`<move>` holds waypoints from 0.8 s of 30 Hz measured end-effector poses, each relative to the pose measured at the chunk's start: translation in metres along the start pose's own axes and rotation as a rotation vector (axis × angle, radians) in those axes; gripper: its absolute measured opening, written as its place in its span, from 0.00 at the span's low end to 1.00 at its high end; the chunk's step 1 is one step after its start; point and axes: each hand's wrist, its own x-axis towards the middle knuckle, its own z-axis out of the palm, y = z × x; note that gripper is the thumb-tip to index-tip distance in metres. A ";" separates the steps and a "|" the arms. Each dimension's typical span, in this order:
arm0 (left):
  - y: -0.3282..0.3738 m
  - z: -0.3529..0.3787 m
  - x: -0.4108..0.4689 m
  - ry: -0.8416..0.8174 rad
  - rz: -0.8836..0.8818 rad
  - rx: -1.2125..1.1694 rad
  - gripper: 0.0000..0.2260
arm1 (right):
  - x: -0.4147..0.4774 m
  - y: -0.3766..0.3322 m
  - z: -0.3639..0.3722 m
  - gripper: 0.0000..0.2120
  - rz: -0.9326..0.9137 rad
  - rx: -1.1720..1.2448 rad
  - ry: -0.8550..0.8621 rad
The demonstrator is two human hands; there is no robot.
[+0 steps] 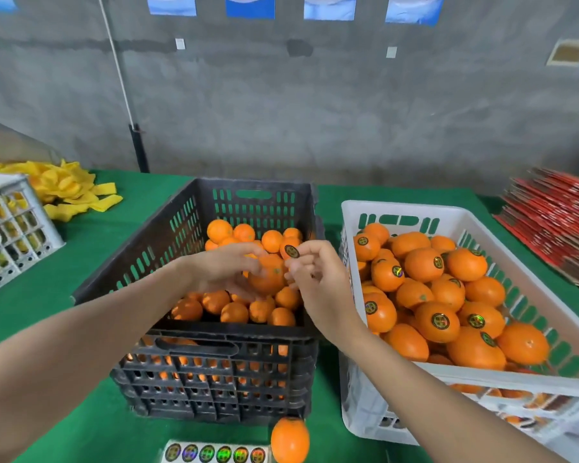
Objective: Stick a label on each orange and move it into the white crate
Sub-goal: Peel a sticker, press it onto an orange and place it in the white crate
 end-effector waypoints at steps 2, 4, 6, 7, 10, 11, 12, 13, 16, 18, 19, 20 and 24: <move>0.004 0.003 -0.008 0.003 0.105 -0.286 0.25 | 0.002 -0.006 -0.006 0.06 0.070 0.128 0.039; 0.009 0.008 -0.018 0.031 0.195 -0.436 0.32 | 0.002 -0.013 -0.015 0.05 0.102 0.215 0.052; 0.010 0.019 -0.029 0.010 0.256 -0.585 0.32 | 0.000 -0.020 -0.026 0.06 0.111 0.261 0.038; 0.011 0.026 -0.033 -0.013 0.264 -0.659 0.32 | -0.002 -0.023 -0.032 0.06 0.108 0.269 0.018; 0.016 0.053 -0.047 -0.029 0.257 -0.845 0.31 | -0.015 -0.032 -0.048 0.07 0.064 0.220 -0.072; 0.019 0.063 -0.052 -0.009 0.244 -0.872 0.30 | -0.020 -0.035 -0.053 0.07 0.045 0.189 -0.105; 0.020 0.073 -0.054 0.017 0.235 -0.874 0.29 | -0.024 -0.039 -0.057 0.08 0.024 0.166 -0.137; 0.022 0.083 -0.057 0.031 0.228 -0.868 0.28 | -0.028 -0.042 -0.062 0.08 0.006 0.148 -0.166; 0.027 0.108 -0.062 0.043 0.244 -0.798 0.28 | -0.035 -0.051 -0.075 0.08 -0.035 0.090 -0.212; 0.030 0.122 -0.064 0.101 0.248 -0.740 0.27 | -0.039 -0.052 -0.083 0.08 -0.041 0.041 -0.220; 0.032 0.129 -0.064 0.141 0.241 -0.715 0.26 | -0.040 -0.052 -0.087 0.07 -0.042 0.017 -0.221; 0.033 0.134 -0.064 0.181 0.233 -0.693 0.24 | -0.041 -0.052 -0.090 0.07 -0.046 -0.001 -0.221; 0.035 0.152 -0.062 0.260 0.225 -0.653 0.15 | -0.045 -0.050 -0.101 0.04 -0.057 -0.034 -0.217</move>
